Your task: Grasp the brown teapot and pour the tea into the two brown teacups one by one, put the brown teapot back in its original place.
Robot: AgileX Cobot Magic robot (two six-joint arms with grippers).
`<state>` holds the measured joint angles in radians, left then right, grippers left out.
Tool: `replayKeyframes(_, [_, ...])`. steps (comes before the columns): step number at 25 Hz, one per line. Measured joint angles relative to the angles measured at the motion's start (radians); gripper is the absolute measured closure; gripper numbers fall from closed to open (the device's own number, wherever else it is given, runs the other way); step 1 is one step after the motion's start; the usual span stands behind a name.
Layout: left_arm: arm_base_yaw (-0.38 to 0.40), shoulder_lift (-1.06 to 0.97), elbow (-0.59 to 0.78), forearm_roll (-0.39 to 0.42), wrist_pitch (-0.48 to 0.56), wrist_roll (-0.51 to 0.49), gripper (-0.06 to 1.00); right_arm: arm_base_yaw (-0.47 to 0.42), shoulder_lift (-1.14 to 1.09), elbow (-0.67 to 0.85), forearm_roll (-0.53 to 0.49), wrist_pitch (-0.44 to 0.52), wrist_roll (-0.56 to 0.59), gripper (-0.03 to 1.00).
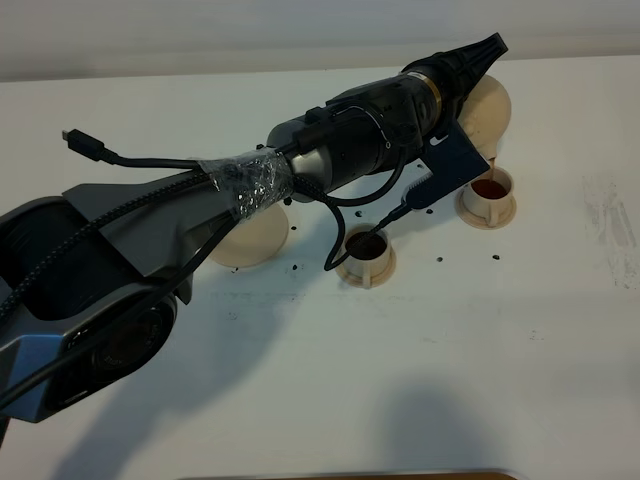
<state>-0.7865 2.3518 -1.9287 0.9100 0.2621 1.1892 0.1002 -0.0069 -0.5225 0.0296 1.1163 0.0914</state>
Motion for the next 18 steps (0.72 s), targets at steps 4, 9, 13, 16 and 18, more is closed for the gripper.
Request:
replayKeyframes(4, [0.0,0.0,0.0,0.002,0.002,0.0,0.86,0.0,0.0,0.0,0.0,0.0,0.0,0.73])
replayKeyframes(9, [0.0,-0.001,0.003,0.003,0.002,0.0,0.86,0.0,0.0,0.0,0.0,0.0,-0.001,0.73])
replayKeyframes(13, [0.0,-0.002,0.003,0.005,0.002,0.0,0.86,0.0,0.0,0.0,0.0,0.0,-0.001,0.73])
replayKeyframes(16, [0.0,-0.002,0.003,0.013,0.002,0.0,0.86,0.0,0.0,0.0,0.0,0.0,-0.001,0.73])
replayKeyframes(18, [0.0,-0.002,0.003,0.018,0.002,0.0,0.86,0.0,0.0,0.0,0.0,0.0,-0.001,0.73])
